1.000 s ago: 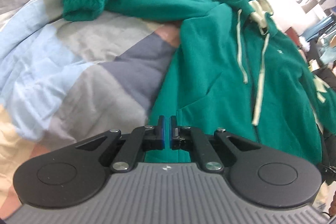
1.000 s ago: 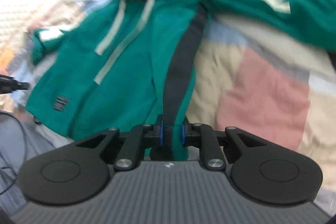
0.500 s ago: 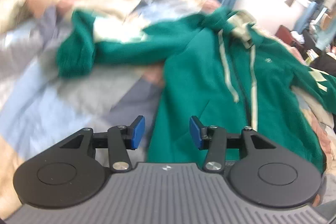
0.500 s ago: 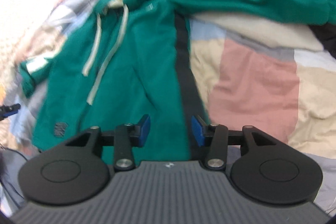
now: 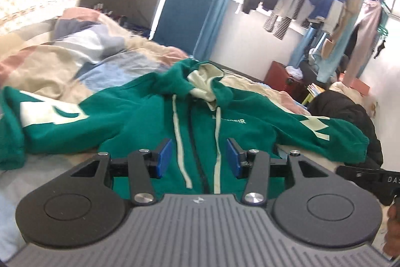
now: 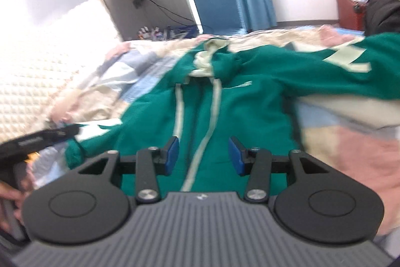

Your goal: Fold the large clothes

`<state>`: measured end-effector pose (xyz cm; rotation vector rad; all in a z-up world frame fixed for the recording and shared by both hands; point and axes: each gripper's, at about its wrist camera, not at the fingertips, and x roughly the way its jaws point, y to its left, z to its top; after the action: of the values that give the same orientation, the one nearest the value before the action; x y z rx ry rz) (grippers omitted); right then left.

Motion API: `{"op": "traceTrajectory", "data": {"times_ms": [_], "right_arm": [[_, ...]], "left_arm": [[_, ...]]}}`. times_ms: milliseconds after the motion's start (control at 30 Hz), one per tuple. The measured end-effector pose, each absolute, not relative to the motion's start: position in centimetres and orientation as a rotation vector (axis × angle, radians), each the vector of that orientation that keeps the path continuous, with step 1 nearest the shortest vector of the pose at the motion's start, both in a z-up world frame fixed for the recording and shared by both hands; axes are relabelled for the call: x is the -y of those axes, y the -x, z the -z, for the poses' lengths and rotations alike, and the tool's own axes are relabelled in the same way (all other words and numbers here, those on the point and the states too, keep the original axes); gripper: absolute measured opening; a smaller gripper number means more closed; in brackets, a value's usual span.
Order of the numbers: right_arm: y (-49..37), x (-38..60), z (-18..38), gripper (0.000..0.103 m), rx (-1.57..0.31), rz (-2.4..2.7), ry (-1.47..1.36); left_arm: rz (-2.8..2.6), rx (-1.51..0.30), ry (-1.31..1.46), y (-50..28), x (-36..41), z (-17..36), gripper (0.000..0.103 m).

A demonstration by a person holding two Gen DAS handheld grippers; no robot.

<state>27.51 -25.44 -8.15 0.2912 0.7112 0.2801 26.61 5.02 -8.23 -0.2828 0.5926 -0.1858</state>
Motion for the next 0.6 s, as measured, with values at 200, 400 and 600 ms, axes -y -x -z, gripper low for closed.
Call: {"op": "traceTrajectory", "data": {"times_ms": [200,400,600], "right_arm": [[-29.1,22.4,12.3,0.047,-0.71,-0.239,-0.256],[-30.8,20.7,16.8,0.047,-0.767,-0.208,-0.174],[-32.2,18.9,20.5,0.047,-0.818,-0.21,-0.079]], "left_arm": [[0.16,-0.648,0.221,-28.6,-2.8,13.8,0.053],[0.148,-0.725,0.187,-30.9,-2.6,19.8,0.053],[0.153,-0.803,0.179,-32.6,-2.7,24.0,0.053]]}}
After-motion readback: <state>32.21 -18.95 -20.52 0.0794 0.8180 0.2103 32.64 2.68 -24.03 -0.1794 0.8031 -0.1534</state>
